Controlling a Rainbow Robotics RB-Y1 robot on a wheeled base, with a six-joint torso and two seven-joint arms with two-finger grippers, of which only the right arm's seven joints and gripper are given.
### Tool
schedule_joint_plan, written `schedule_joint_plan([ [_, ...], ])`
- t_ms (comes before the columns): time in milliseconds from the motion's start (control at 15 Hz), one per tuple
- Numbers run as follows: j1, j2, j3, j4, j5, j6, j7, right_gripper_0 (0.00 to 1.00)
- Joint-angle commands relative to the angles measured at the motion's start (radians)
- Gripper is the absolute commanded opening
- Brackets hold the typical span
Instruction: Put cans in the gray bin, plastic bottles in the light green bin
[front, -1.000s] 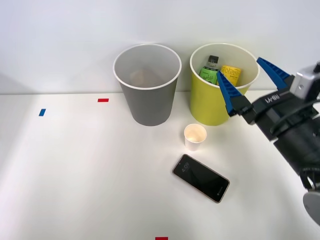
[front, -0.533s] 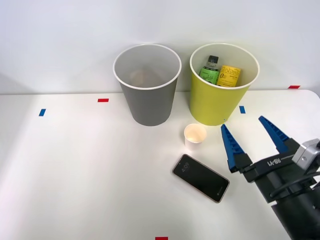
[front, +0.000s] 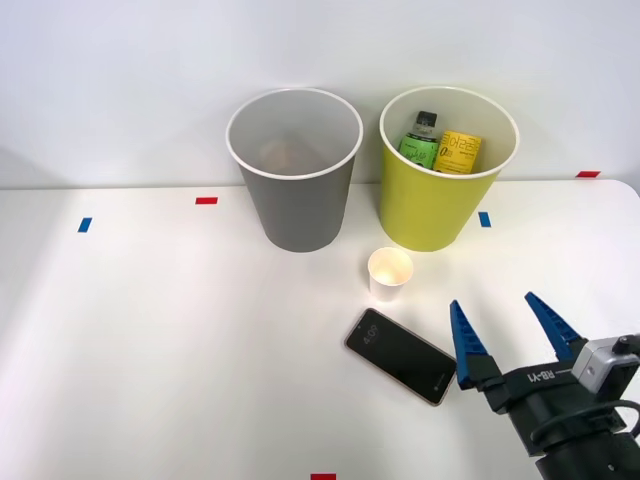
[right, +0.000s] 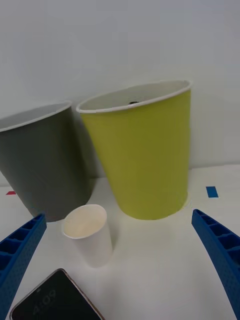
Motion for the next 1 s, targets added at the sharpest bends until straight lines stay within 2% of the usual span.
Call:
schedule_joint_plan([
  [67, 0.003, 0.069, -0.002, 0.04, 0.025, -0.007, 0.025, 1.0],
  [467, 0.004, 0.113, -0.014, 0.062, 0.08, -0.007, 0.037, 1.0],
  [667, 0.004, 0.104, -0.014, 0.062, 0.108, -0.008, 0.028, 1.0],
  [1000, 0.104, 0.096, 0.011, 0.062, 0.165, -0.163, 0.019, 1.0],
])
